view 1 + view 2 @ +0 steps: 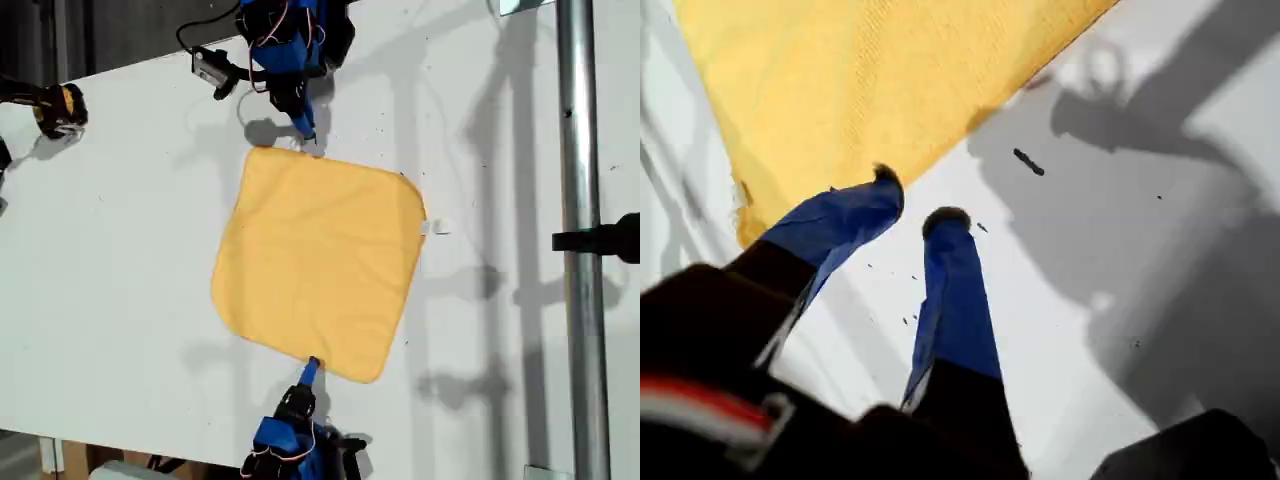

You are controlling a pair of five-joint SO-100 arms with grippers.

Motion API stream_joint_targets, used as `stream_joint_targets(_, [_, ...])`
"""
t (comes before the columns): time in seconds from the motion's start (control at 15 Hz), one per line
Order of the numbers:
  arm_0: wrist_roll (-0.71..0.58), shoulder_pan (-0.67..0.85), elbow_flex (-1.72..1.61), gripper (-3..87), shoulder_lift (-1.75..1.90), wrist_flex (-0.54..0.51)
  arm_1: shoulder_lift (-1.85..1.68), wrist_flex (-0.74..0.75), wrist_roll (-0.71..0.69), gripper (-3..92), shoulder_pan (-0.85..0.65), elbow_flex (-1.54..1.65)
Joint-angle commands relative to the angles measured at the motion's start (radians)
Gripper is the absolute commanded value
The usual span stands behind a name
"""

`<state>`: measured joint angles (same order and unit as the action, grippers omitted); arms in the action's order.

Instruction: Grasp corners of a towel and fold twice.

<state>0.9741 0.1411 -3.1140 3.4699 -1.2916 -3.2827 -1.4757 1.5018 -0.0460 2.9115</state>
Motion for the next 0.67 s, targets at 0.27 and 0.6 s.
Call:
stream_joint_targets(0.27, [0.242, 0.184, -0.002, -1.4, 0.005, 0.034, -0.003, 0.032, -0.008, -0.1, 0.009, -0.043])
stream_joint_targets(0.6, [0.239, 0.190, -0.002, -1.4, 0.005, 0.034, 0.132, 0.054, -0.052, -0.1, 0.060, -0.267])
